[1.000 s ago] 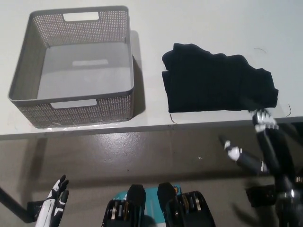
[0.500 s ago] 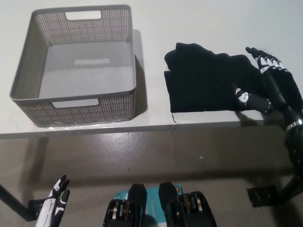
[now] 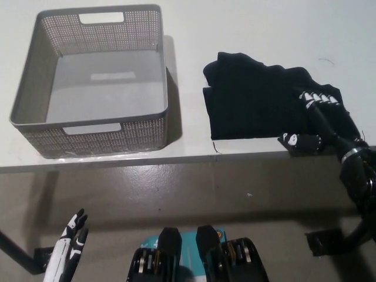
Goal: Use the right hand to pick up a t shirt on the right hand side and place it into a contianer on the left side
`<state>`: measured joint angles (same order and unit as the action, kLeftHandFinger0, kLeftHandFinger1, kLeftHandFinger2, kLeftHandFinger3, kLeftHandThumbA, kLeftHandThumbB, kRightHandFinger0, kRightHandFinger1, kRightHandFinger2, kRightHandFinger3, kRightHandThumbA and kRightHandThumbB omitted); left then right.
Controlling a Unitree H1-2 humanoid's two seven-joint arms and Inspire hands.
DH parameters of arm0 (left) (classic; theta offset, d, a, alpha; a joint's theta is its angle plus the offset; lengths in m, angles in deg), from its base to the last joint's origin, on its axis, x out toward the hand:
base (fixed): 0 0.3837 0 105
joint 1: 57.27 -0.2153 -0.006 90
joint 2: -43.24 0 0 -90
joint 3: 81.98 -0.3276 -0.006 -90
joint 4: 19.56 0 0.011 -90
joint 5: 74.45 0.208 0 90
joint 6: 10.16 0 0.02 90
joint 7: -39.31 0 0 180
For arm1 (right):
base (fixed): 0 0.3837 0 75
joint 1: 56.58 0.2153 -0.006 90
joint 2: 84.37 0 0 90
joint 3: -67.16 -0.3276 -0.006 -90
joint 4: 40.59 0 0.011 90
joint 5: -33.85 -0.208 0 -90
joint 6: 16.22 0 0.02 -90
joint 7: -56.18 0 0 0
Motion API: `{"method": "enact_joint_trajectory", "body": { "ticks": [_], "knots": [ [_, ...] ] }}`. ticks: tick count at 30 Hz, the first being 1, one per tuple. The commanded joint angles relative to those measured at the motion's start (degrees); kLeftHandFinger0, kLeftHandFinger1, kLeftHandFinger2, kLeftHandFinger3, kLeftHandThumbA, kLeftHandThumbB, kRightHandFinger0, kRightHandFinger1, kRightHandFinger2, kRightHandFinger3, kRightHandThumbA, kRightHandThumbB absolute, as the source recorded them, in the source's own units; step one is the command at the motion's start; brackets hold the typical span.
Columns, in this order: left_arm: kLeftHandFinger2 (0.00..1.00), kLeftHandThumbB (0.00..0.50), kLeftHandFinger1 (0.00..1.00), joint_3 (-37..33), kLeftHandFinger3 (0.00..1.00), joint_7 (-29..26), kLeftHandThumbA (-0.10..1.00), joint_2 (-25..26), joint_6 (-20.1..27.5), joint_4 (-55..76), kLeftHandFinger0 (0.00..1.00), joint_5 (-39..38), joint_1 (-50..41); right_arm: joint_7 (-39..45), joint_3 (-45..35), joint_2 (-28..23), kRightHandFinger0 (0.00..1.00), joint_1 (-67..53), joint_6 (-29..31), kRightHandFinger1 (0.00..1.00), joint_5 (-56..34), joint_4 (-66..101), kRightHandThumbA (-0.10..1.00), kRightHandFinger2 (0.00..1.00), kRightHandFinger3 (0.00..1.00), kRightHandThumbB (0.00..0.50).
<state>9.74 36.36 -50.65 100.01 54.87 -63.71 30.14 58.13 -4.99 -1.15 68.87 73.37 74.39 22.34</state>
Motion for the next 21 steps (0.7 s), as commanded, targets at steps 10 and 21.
{"method": "enact_joint_trajectory", "body": {
  "ticks": [10,21],
  "knots": [
    [1.0,0.301,1.0,-0.04,1.0,-0.31,1.0,0.97,1.43,1.47,0.92,0.71,0.39,-2.0,2.32,0.32,1.0,9.24,3.32,1.0,-1.11,-11.16,0.18,1.0,1.0,0.39],
    [1.0,0.281,1.0,0.4,1.0,-0.69,1.0,1.05,1.82,1.6,0.89,0.53,0.63,-16.0,-8.62,3.05,0.57,17.73,16.78,0.47,-9.42,-25.41,-0.1,0.57,0.53,0.328]
  ]
}}
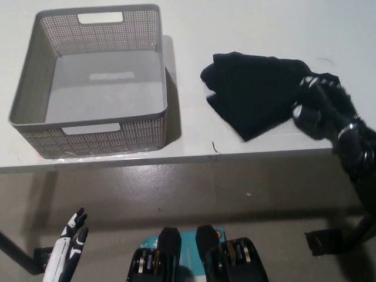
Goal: Use the right hand to pick up a t shirt on the right hand side and place it into a contianer on the left side
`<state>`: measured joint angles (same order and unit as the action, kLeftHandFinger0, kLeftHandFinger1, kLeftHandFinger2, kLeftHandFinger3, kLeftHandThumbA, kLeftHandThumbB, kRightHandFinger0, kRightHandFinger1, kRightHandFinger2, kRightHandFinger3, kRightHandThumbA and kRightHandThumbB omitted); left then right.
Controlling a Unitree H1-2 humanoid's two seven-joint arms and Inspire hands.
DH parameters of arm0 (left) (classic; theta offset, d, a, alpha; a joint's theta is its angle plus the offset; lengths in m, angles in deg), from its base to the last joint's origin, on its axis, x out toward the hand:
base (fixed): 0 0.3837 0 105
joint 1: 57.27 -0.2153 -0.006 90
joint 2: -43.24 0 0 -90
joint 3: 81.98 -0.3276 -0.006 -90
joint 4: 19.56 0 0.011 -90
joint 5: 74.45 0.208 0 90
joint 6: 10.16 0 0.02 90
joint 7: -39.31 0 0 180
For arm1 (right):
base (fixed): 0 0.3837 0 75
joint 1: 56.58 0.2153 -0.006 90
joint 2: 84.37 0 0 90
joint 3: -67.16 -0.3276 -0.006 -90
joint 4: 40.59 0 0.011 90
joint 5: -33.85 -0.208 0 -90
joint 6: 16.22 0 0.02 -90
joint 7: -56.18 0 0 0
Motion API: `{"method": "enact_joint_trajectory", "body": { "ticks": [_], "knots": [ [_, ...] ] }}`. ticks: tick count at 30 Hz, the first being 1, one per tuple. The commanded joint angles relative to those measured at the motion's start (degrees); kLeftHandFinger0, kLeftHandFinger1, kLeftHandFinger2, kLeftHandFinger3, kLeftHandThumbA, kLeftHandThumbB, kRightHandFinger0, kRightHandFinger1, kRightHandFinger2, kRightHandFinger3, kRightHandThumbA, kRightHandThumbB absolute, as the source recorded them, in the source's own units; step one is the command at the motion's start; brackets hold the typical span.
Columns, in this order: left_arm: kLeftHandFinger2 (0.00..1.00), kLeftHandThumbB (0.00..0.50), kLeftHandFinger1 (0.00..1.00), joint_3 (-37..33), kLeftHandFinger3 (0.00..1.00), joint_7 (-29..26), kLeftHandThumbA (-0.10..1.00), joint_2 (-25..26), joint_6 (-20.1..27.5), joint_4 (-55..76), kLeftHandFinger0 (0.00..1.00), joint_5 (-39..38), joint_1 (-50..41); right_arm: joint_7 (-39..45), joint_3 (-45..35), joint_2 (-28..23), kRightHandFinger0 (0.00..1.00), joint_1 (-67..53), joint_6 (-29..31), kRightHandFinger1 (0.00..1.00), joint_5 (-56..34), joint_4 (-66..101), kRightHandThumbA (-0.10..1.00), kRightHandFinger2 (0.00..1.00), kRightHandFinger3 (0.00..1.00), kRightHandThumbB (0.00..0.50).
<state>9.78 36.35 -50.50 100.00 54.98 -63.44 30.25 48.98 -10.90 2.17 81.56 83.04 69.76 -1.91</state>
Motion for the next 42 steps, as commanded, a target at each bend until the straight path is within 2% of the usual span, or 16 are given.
{"method": "enact_joint_trajectory", "body": {
  "ticks": [1,5,6,9,13,16,22,24,26,29,34,36,40,42],
  "knots": [
    [1.0,0.283,1.0,0.47,1.0,-0.57,1.0,0.92,1.75,1.72,0.89,0.02,0.35,-7.01,-3.23,-0.07,0.57,5.08,7.43,0.47,-5.15,-1.27,-0.1,0.57,0.53,0.328],
    [1.0,0.293,1.0,0.28,1.0,0.3,1.0,1.27,1.79,1.74,0.9,-0.66,0.2,-8.82,-4.99,-0.02,0.59,4.1,7.63,0.5,-5.8,1.38,-0.1,0.55,0.5,0.338],
    [1.0,0.29,1.0,0.28,1.0,0.17,1.0,1.35,1.95,1.58,0.9,-0.45,0.2,-10.0,-5.84,0.25,0.58,4.09,8.94,0.5,-6.48,1.61,-0.1,0.52,0.49,0.349],
    [1.0,0.282,1.0,0.15,1.0,0.19,1.0,1.43,2.26,1.26,0.9,-0.37,0.05,-13.43,-6.52,0.63,0.56,3.76,11.25,0.49,-5.89,2.25,-0.1,0.51,0.49,0.356],
    [1.0,0.291,1.0,0.08,1.0,0.3,1.0,1.43,2.13,1.22,0.91,-0.55,-0.68,-13.99,-7.92,2.52,0.51,5.18,12.27,0.51,-7.81,5.26,-0.1,0.55,0.53,0.322],
    [1.0,0.293,1.0,-0.05,1.0,0.7,1.0,1.37,1.46,1.58,0.92,-0.9,-1.16,-14.33,-8.9,3.83,0.48,8.23,11.85,0.49,-8.71,6.14,-0.1,0.53,0.54,0.316],
    [1.0,0.263,1.0,-0.25,1.0,0.57,1.0,1.53,1.5,1.84,0.93,-0.3,-1.53,-14.76,-7.87,6.54,0.43,15.08,11.04,0.45,-7.73,6.72,-0.1,0.51,0.52,0.362],
    [1.0,0.263,1.0,-0.36,1.0,0.88,1.0,1.71,1.17,2.22,0.93,-0.32,-1.53,-12.86,-7.97,7.92,0.42,16.48,9.33,0.44,-8.73,8.2,-0.1,0.51,0.52,0.338],
    [1.0,0.269,1.0,-0.39,1.0,0.9,1.0,1.61,1.37,2.07,0.93,-0.57,-1.37,-13.03,-7.5,8.9,0.42,17.94,8.61,0.43,-8.11,8.18,-0.1,0.49,0.51,0.35],
    [1.0,0.277,1.0,-0.5,1.0,1.23,1.0,1.63,0.88,2.08,0.94,-0.81,-0.85,-14.16,-6.33,11.05,0.4,21.7,9.74,0.41,-7.32,4.78,-0.1,0.48,0.5,0.364],
    [1.0,0.294,1.0,-0.8,1.0,1.17,1.0,1.39,0.87,2.11,0.94,-0.64,-0.62,-14.41,-4.93,13.2,0.38,25.28,11.77,0.41,-7.37,0.4,-0.1,0.49,0.52,0.339],
    [1.0,0.296,1.0,-0.91,1.0,1.24,1.0,1.45,0.73,2.1,0.95,-0.61,-0.35,-15.66,-3.88,14.64,0.36,27.78,13.34,0.38,-6.69,-2.9,-0.1,0.47,0.49,0.362],
    [1.0,0.271,1.0,-1.36,1.0,1.14,1.0,1.51,0.98,1.87,0.94,-0.04,0.26,-15.88,-3.31,16.53,0.35,30.47,14.74,0.36,-7.83,-7.32,-0.1,0.45,0.48,0.357],
    [1.0,0.257,1.0,-1.95,1.0,1.35,1.0,1.73,0.37,2.59,0.96,0.77,-0.06,-16.04,-2.58,18.34,0.38,31.58,14.77,0.39,-7.77,-9.96,-0.1,0.48,0.5,0.337]
  ]
}}
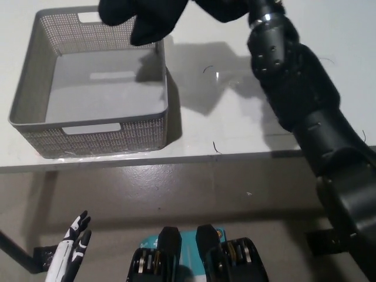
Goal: Use the right hand to pick up a t shirt on the right hand side and place it into a contianer on the left side
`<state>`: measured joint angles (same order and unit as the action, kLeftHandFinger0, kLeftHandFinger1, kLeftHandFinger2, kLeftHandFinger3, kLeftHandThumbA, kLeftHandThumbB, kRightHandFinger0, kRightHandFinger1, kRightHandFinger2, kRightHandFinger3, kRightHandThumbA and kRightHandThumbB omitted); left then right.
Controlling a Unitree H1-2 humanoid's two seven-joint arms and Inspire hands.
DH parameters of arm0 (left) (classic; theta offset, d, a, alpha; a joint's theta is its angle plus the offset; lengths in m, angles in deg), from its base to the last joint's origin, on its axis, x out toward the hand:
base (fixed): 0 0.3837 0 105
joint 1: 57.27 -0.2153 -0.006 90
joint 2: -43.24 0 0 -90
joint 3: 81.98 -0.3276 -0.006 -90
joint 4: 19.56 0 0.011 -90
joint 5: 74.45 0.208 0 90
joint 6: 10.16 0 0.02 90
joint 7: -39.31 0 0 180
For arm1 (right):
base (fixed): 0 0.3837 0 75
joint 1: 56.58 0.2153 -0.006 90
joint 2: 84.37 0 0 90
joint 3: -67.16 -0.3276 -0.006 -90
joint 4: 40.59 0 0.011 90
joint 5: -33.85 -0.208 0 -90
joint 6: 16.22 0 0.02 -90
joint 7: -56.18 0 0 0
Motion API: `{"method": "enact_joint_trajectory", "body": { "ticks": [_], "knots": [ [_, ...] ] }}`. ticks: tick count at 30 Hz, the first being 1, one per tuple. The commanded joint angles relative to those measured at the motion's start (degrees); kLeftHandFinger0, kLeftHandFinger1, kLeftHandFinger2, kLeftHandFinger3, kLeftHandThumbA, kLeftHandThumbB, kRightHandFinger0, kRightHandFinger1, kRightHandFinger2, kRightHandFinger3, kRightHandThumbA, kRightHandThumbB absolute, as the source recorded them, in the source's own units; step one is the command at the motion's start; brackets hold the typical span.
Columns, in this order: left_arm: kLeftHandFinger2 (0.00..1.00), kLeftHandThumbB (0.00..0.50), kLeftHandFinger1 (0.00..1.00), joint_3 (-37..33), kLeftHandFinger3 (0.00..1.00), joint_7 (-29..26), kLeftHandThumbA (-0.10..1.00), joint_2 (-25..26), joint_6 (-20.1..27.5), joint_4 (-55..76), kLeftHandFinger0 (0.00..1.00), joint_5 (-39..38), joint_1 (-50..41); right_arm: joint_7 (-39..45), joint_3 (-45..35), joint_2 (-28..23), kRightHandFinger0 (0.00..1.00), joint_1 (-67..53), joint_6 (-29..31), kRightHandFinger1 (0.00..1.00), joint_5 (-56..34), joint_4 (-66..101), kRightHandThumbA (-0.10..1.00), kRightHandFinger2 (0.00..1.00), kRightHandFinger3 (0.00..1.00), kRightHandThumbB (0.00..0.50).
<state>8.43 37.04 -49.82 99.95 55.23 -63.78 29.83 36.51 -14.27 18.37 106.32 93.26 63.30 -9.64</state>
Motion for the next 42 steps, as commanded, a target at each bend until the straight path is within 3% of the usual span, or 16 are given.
{"method": "enact_joint_trajectory", "body": {
  "ticks": [1,4,5,6,9,10,12,18,26,27,28,29,30,31,37,42],
  "knots": [
    [1.0,0.261,1.0,-0.81,1.0,0.69,1.0,1.02,0.43,2.48,0.96,1.28,0.34,-4.29,1.32,2.85,0.37,7.42,5.43,0.39,-0.97,-4.17,-0.1,0.48,0.5,0.348],
    [1.0,0.27,1.0,-1.37,1.0,0.75,1.0,0.71,-0.15,3.0,0.96,1.86,0.04,-4.12,1.82,3.74,0.41,8.11,7.02,0.41,-1.4,-6.96,-0.1,0.5,0.5,0.349],
    [1.0,0.244,1.0,-1.58,1.0,0.75,1.0,0.59,-0.45,3.25,0.97,2.23,-0.11,-4.28,2.19,4.53,0.4,8.53,7.37,0.39,-1.57,-8.7,-0.1,0.49,0.5,0.336],
    [1.0,0.227,1.0,-1.82,1.0,0.72,1.0,0.37,-0.36,3.54,0.98,2.49,-0.24,-5.29,3.14,5.97,0.77,9.41,6.8,0.46,-0.61,-12.03,-0.1,0.51,0.5,0.342],
    [1.0,0.224,1.0,-2.26,1.0,1.84,1.0,-0.21,-0.36,3.73,1.0,0.52,-0.07,-4.83,3.4,7.11,0.6,9.41,7.44,0.43,-1.99,-13.97,-0.1,0.5,0.49,0.34],
    [1.0,0.226,1.0,-2.6,1.0,2.17,1.0,-0.43,-0.39,3.86,1.0,0.26,-0.15,-5.39,3.61,8.47,0.46,9.32,7.36,0.4,-1.92,-16.15,-0.1,0.48,0.49,0.336],
    [1.0,0.222,1.0,-3.13,1.0,1.94,1.0,-0.83,-0.02,3.68,1.0,0.89,0.07,-5.75,4.03,9.05,0.42,9.18,7.27,0.39,-1.66,-17.83,-0.1,0.47,0.5,0.341],
    [1.0,0.213,1.0,-4.29,1.0,2.1,1.0,-0.84,-0.72,5.15,0.99,2.55,-0.06,-5.04,4.72,10.61,0.48,8.47,4.91,0.43,-2.06,-20.05,-0.1,0.52,0.53,0.314],
    [1.0,0.207,1.0,-4.94,1.0,2.26,1.0,-1.03,-0.73,5.05,0.99,2.71,0.31,-4.75,5.05,10.87,0.48,7.9,4.2,0.42,-2.32,-21.26,-0.1,0.51,0.53,0.294],
    [1.0,0.19,1.0,-5.07,1.0,2.36,1.0,-0.9,-0.56,4.99,0.99,2.84,0.27,-3.51,5.72,10.91,0.64,7.9,3.39,0.59,-1.75,-21.28,0.03,0.71,1.0,0.416],
    [1.0,0.189,1.0,-5.08,1.0,2.4,1.0,-0.75,-0.48,4.97,0.98,2.83,0.25,-2.5,6.17,11.01,0.69,8.02,2.25,0.65,-1.44,-21.31,0.09,0.79,1.0,0.444],
    [1.0,0.189,1.0,-5.16,1.0,2.45,1.0,-0.7,-0.53,5.02,0.98,2.83,0.13,-2.56,6.32,10.98,0.69,7.85,2.24,0.66,-1.61,-21.31,0.09,0.8,1.0,0.447],
    [1.0,0.2,1.0,-5.3,1.0,2.63,1.0,-0.51,-1.05,5.12,0.99,3.08,0.06,1.34,6.36,11.0,1.0,8.07,0.53,1.0,-2.21,-21.32,0.29,1.0,1.0,0.49],
    [1.0,0.2,1.0,-5.37,1.0,2.57,1.0,-0.36,-1.12,5.1,0.99,3.38,0.01,3.29,6.5,11.06,1.0,8.11,-0.37,1.0,-2.4,-21.26,0.4,1.0,1.0,0.5],
    [1.0,0.185,1.0,-5.26,1.0,2.7,1.0,0.41,-1.86,5.82,1.0,3.56,-0.79,6.09,8.16,9.65,1.0,7.43,-2.16,1.0,-1.58,-20.82,0.5,1.0,1.0,0.5],
    [1.0,0.186,1.0,-5.22,1.0,2.91,1.0,0.78,-1.37,5.01,1.0,3.26,-1.14,7.98,8.76,8.1,1.0,6.59,-3.22,1.0,-1.84,-20.75,0.47,1.0,1.0,0.5]
  ]
}}
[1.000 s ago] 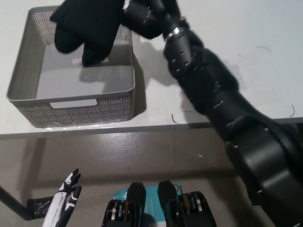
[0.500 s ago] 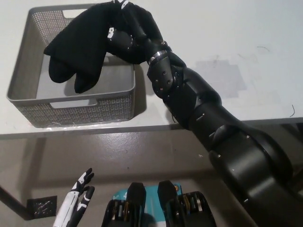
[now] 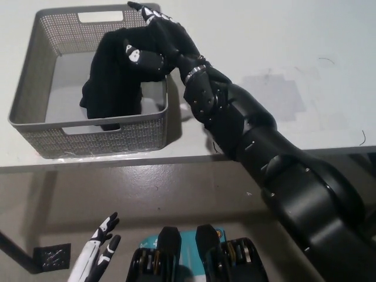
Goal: Use the right hand to pick up a t shirt on the right hand side and place it into a contianer on the left side
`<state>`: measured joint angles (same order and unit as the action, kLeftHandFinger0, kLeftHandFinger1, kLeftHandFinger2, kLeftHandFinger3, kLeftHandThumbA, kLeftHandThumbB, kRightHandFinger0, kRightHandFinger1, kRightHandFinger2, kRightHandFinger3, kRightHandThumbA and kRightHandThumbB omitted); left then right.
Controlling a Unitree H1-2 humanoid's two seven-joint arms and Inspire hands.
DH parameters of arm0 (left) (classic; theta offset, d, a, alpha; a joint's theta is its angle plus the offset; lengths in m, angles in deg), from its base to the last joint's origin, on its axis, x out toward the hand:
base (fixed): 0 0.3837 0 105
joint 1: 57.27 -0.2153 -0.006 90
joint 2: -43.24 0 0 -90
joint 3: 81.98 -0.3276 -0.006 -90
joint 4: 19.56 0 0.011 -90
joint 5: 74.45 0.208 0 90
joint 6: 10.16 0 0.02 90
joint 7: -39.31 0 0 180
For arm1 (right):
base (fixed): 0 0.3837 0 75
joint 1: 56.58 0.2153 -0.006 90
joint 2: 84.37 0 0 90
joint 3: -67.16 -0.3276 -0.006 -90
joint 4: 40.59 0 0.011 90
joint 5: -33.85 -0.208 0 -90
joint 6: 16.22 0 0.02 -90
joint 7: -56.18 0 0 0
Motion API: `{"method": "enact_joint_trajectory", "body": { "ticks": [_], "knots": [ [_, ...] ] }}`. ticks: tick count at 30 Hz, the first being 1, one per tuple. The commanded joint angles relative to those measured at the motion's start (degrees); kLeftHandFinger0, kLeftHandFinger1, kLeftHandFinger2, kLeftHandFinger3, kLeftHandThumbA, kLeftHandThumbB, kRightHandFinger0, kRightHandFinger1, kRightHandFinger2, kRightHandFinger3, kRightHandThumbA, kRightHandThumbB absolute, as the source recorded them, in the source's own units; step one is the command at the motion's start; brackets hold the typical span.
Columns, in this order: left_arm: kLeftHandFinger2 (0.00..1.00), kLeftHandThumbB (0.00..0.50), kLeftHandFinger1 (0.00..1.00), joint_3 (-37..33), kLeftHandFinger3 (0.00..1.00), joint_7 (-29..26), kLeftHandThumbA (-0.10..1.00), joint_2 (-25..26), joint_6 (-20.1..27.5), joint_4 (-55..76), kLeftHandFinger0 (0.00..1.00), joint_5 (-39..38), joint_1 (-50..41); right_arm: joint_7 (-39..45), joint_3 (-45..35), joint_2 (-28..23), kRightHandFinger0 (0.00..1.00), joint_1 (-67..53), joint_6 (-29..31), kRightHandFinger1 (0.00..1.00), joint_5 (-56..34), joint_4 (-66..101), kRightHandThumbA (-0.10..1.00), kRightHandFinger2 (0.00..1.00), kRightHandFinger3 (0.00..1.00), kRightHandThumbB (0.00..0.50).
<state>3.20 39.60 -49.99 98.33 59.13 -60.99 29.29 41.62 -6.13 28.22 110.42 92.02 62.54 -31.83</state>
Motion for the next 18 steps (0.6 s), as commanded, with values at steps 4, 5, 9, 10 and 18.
{"method": "enact_joint_trajectory", "body": {
  "ticks": [4,5,9,10,18],
  "knots": [
    [1.0,0.211,1.0,0.2,1.0,0.87,1.0,1.2,-0.91,1.84,1.0,-0.08,-1.19,3.67,1.19,-3.13,1.0,1.71,-3.25,1.0,-0.68,1.82,0.47,1.0,1.0,0.5],
    [1.0,0.214,1.0,0.25,1.0,0.82,1.0,1.04,-1.44,1.97,1.0,-0.11,-1.25,4.16,1.13,-3.65,1.0,1.46,-3.5,1.0,-0.81,2.0,0.45,1.0,1.0,0.5],
    [1.0,0.216,1.0,0.32,1.0,0.58,1.0,0.84,-0.93,1.48,1.0,-0.36,-1.31,5.79,2.04,-5.13,1.0,0.25,-2.66,1.0,-0.22,3.28,0.49,1.0,1.0,0.5],
    [1.0,0.207,1.0,0.27,1.0,0.55,1.0,0.83,-0.74,1.32,1.0,-0.27,-1.18,5.95,2.18,-5.47,1.0,-0.07,-2.32,1.0,-0.21,3.78,0.51,1.0,1.0,0.5],
    [1.0,0.199,1.0,1.23,1.0,0.38,1.0,1.72,0.28,-0.17,1.0,-1.1,-0.64,8.6,2.89,-14.08,1.0,-12.88,-3.59,1.0,1.08,29.63,0.79,1.0,1.0,0.5]
  ]
}}
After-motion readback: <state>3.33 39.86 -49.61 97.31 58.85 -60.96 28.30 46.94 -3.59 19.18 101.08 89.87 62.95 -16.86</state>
